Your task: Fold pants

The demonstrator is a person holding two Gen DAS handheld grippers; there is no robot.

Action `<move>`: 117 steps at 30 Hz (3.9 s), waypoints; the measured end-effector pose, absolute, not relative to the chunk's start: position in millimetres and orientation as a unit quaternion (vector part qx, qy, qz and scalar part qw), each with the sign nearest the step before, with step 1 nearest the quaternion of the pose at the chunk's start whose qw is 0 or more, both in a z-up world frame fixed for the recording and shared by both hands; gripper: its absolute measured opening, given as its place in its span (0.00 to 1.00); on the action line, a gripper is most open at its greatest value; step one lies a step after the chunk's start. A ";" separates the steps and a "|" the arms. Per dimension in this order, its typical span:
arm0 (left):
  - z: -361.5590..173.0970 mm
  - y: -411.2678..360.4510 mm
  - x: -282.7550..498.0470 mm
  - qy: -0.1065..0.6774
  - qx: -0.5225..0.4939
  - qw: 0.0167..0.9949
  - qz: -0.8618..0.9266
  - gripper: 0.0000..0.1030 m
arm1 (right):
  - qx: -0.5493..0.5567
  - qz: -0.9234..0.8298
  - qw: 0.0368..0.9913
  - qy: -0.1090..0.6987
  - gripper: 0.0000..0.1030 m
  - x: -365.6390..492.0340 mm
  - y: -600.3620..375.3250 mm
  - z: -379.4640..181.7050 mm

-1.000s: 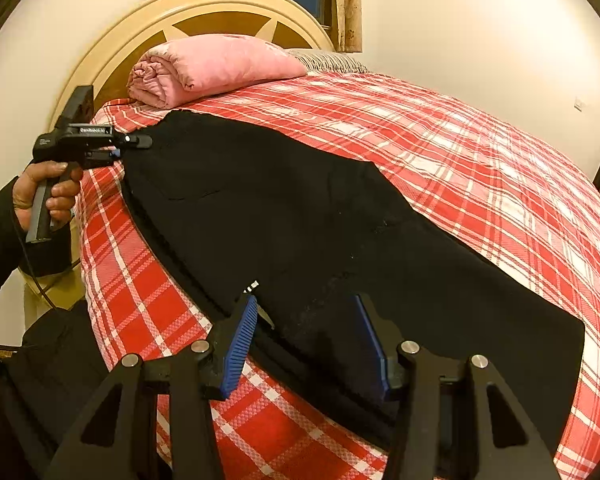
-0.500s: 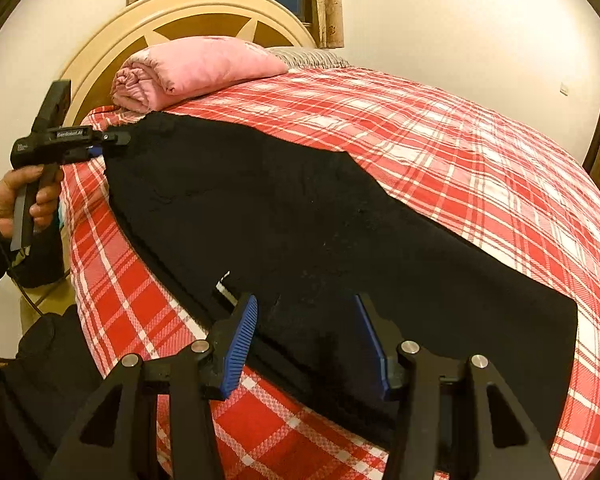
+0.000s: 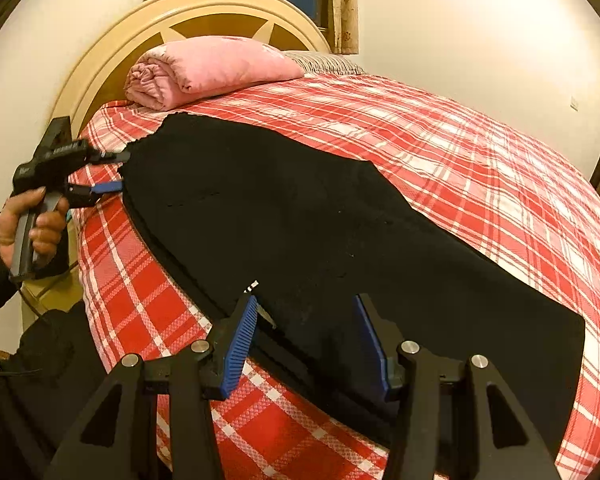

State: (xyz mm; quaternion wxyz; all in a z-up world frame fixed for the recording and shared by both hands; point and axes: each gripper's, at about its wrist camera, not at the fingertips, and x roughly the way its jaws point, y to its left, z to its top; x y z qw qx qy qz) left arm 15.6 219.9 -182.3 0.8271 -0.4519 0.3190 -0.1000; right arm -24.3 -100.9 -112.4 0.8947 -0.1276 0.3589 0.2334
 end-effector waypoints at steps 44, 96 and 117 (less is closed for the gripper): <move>-19.7 -82.6 96.3 0.286 -0.161 0.839 -0.434 0.20 | -0.002 0.055 0.925 0.377 0.50 -34.0 -264.5 -101.7; -114.7 -87.9 113.9 0.396 0.030 0.889 -0.228 0.93 | 0.181 0.101 0.887 0.412 0.07 -1.2 -305.7 -118.6; -124.9 -89.8 115.3 0.409 0.030 0.881 -0.235 0.93 | 0.197 0.081 0.895 0.391 0.47 30.3 -326.4 -101.6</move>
